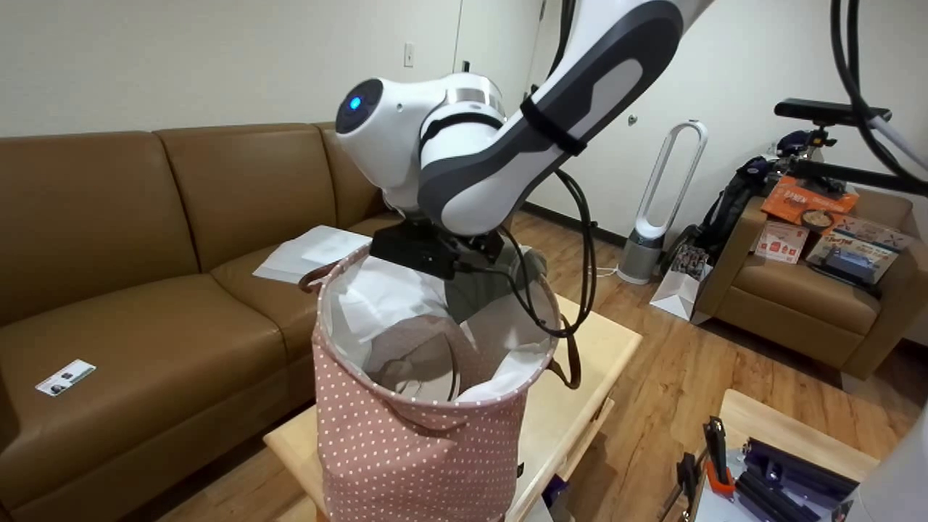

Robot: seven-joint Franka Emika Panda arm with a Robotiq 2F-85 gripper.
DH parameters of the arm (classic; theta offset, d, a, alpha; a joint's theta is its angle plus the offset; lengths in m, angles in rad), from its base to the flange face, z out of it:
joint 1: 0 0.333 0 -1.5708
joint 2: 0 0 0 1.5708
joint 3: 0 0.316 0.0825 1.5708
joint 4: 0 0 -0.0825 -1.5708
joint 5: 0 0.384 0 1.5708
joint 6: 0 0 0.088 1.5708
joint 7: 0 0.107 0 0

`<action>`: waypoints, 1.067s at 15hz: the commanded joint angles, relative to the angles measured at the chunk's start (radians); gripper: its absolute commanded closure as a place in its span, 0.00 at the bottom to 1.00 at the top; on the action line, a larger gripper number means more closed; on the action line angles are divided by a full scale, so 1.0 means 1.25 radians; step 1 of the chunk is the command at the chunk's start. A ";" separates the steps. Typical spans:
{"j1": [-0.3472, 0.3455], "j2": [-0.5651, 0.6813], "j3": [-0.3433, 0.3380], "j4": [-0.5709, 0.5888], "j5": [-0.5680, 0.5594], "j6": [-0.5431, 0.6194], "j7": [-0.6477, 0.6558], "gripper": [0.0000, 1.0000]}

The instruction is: Put the grey hat inside the pink laundry bag

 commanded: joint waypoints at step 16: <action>0.022 0.188 -0.027 0.180 -0.042 -0.015 0.057 0.00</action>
